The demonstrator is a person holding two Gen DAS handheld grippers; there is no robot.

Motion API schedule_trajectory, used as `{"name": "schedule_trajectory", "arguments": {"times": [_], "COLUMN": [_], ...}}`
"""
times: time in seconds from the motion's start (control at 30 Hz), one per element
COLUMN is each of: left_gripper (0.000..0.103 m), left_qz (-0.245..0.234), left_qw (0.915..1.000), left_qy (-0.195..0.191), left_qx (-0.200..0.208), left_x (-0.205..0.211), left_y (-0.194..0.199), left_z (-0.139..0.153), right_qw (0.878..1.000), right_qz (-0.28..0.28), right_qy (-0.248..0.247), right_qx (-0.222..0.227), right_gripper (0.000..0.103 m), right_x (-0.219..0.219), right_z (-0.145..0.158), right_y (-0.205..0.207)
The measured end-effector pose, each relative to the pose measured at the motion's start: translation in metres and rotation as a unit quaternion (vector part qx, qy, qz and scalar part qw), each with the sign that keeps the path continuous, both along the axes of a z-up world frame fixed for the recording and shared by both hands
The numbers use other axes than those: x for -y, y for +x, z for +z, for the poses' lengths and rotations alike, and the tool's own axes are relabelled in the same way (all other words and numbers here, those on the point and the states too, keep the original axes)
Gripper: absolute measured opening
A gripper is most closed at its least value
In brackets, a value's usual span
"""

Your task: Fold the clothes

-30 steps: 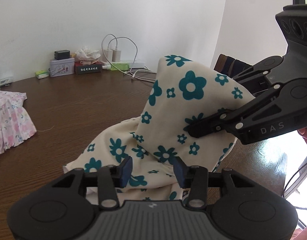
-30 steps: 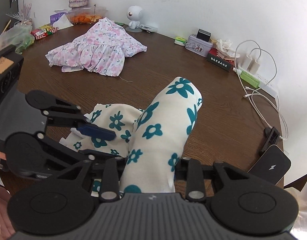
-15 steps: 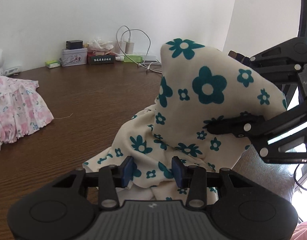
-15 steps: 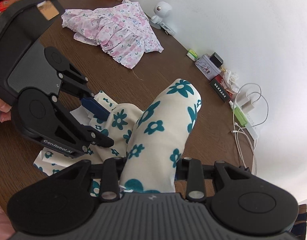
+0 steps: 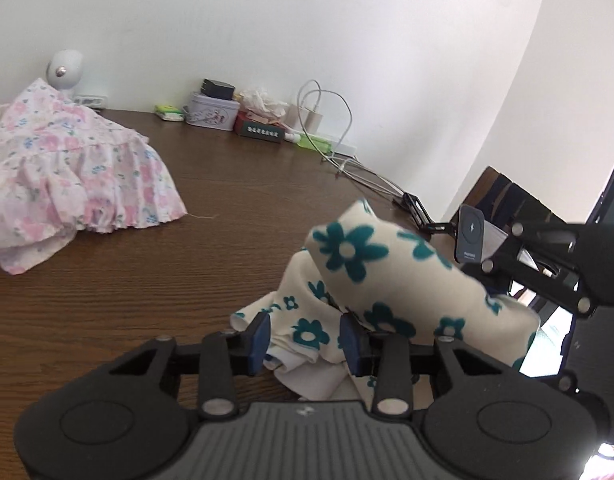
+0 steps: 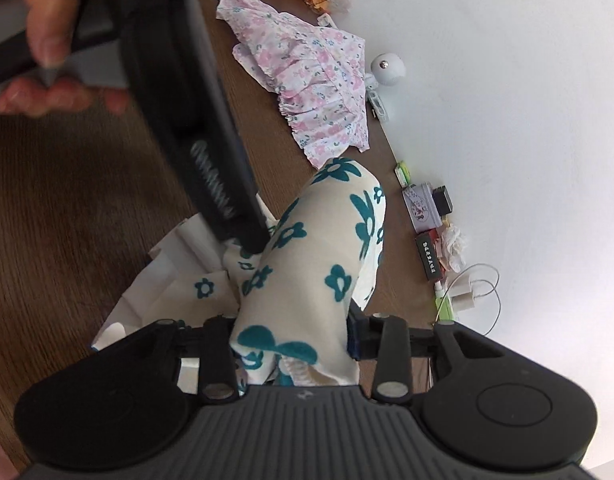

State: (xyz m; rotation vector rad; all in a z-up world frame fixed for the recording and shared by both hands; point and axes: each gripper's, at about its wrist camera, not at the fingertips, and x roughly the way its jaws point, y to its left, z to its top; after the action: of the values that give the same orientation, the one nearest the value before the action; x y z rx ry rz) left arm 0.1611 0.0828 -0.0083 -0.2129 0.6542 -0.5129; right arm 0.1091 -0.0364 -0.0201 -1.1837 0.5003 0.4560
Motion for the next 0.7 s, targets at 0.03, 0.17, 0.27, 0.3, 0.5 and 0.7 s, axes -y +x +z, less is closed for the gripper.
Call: {"name": "schedule_trajectory", "arguments": {"times": [0.03, 0.17, 0.27, 0.3, 0.5, 0.7], "left_gripper": [0.036, 0.037, 0.04, 0.04, 0.039, 0.039], "left_qz": [0.014, 0.052, 0.042, 0.032, 0.011, 0.038], "left_qw": [0.9999, 0.998, 0.9983, 0.9988, 0.9998, 0.9992], "left_qy": [-0.004, -0.025, -0.024, -0.021, -0.002, 0.002], "left_qx": [0.005, 0.026, 0.032, 0.03, 0.017, 0.011], "left_x": [-0.01, -0.038, -0.034, -0.028, 0.001, -0.001], "left_y": [-0.005, -0.021, -0.025, -0.025, -0.022, -0.024], "left_z": [0.005, 0.023, 0.03, 0.029, 0.016, 0.011], "right_qw": [1.0, 0.999, 0.999, 0.999, 0.996, 0.973], "right_qz": [0.006, 0.027, 0.031, 0.033, 0.043, 0.026], "right_qy": [-0.005, -0.019, -0.015, -0.013, 0.055, 0.201], "right_qx": [0.003, 0.009, 0.003, 0.001, -0.049, -0.113], "right_gripper": [0.041, 0.048, 0.053, 0.054, 0.081, 0.088], "right_x": [-0.003, -0.014, -0.019, -0.02, -0.003, 0.053], "right_z": [-0.004, -0.017, -0.022, -0.023, 0.002, 0.067], "right_y": [-0.003, -0.014, -0.017, -0.019, -0.028, -0.026]}}
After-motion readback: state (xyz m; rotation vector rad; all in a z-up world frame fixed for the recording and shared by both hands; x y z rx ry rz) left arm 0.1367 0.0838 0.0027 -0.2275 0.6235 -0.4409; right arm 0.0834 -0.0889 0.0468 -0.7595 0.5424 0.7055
